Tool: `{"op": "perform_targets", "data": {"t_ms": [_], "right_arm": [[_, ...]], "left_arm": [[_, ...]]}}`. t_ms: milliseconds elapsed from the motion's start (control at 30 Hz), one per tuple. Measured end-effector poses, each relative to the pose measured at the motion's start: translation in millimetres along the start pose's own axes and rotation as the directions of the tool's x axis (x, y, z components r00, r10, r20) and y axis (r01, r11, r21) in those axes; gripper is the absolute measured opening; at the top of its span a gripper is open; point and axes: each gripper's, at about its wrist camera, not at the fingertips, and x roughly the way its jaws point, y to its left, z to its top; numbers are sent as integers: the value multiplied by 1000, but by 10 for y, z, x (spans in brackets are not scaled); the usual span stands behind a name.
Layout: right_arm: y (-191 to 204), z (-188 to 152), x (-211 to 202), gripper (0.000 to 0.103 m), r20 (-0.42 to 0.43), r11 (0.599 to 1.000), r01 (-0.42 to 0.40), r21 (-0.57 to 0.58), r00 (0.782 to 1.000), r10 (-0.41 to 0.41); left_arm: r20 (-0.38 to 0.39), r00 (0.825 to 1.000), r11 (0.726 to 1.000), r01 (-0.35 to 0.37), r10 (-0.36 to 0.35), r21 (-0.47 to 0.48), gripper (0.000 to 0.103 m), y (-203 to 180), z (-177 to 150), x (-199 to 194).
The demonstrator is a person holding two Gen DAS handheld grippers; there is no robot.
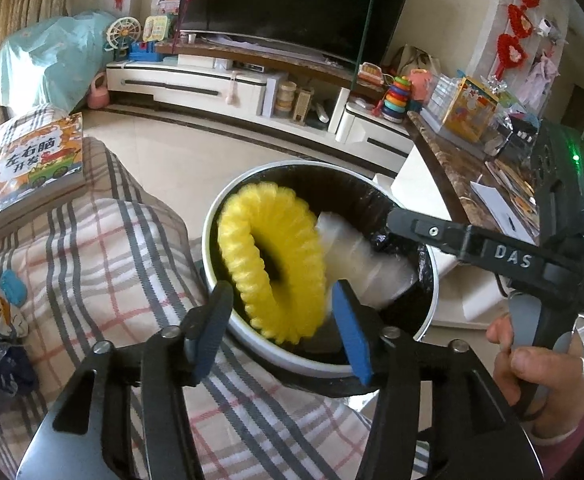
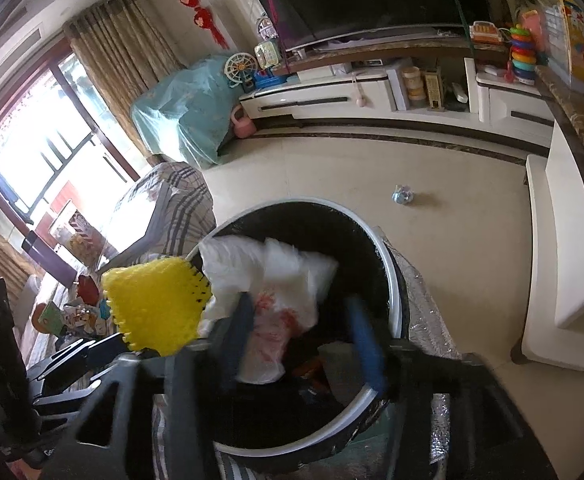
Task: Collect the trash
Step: 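Open left tool dropping foam net while right tool drops plastic bag into bin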
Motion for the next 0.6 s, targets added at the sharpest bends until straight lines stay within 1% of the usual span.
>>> {"op": "perform_targets", "data": {"t_ms": [67, 100, 200, 267, 300, 333, 467, 600], "right_arm": [[0, 6, -53, 63, 18, 1000, -2, 0, 1000, 2], [1, 10, -76, 64, 26, 1000, -4, 0, 1000, 4], [29, -22, -172, 75, 54, 1000, -10, 1, 999, 10], [57, -44, -213, 80, 66, 1000, -17, -2, 998, 17], [72, -67, -237, 85, 70, 1000, -22, -3, 997, 22], [96, -104, -265, 88, 74, 1000, -24, -4, 997, 24], [197, -251, -359, 89, 93, 999, -37, -14, 995, 38], [283, -406, -436, 91, 113, 998, -62, -15, 992, 63]], "left_arm": [[11, 1000, 1000, -6, 6, -3, 56, 13, -27, -46], [15, 1000, 1000, -9, 10, -5, 59, 22, -49, -74], [31, 999, 1000, -20, 20, -15, 65, 39, -119, -150], [44, 999, 999, -24, 25, -24, 67, 56, -195, -230], [50, 998, 999, -27, 29, -29, 68, 63, -228, -263], [57, 998, 999, -30, 32, -33, 69, 76, -273, -304], [79, 996, 997, -44, 48, -59, 73, 144, -457, -468], [84, 995, 994, -54, 62, -92, 74, 232, -612, -579]]}}
